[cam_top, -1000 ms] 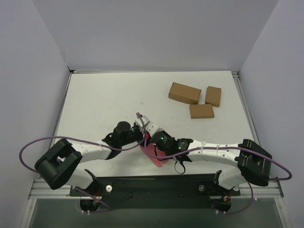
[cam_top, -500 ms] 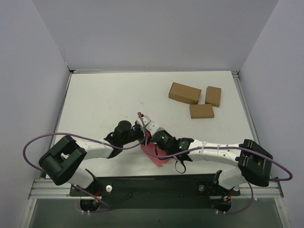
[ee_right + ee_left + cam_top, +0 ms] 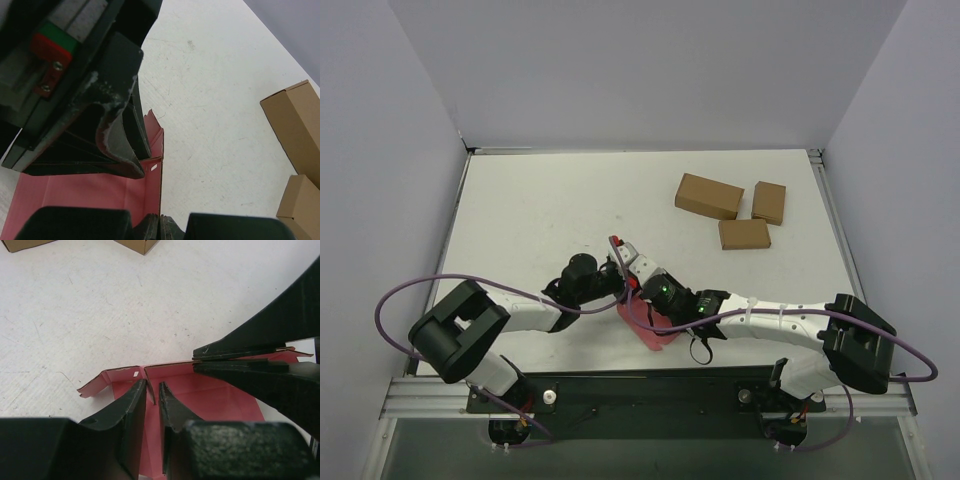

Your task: Fold the paper box

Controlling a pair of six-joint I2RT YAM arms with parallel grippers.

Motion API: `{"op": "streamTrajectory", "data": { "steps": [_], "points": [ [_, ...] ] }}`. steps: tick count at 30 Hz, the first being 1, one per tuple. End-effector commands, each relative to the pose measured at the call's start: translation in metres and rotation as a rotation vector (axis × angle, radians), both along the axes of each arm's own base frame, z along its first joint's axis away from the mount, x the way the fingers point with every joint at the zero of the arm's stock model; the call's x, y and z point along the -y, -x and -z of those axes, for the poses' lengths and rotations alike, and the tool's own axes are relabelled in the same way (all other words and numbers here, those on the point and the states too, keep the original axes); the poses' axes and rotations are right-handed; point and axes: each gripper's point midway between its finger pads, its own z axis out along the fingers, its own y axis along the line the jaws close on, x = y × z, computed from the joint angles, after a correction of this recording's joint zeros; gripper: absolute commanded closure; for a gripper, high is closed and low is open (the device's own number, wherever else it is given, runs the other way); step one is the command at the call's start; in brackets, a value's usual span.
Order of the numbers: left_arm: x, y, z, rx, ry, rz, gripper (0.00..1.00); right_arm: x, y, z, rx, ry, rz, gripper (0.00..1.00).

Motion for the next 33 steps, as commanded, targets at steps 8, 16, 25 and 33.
{"op": "streamTrajectory", "data": {
  "steps": [8, 16, 25, 33],
  "points": [
    [0.015, 0.001, -0.015, 0.055, 0.051, 0.036, 0.88, 0.008, 0.009, 0.015, -0.067, 0.004, 0.008, 1.00],
    [0.014, -0.004, -0.002, 0.024, 0.012, -0.067, 1.00, 0.013, 0.008, 0.008, -0.066, -0.038, 0.076, 0.84],
    [-0.014, -0.014, 0.006, -0.004, -0.001, -0.271, 1.00, 0.039, 0.020, -0.014, -0.078, -0.180, 0.225, 0.38],
    [-0.039, -0.018, 0.010, -0.007, -0.059, -0.440, 1.00, 0.065, 0.026, -0.052, -0.075, -0.441, 0.488, 0.25]
  ]
}}
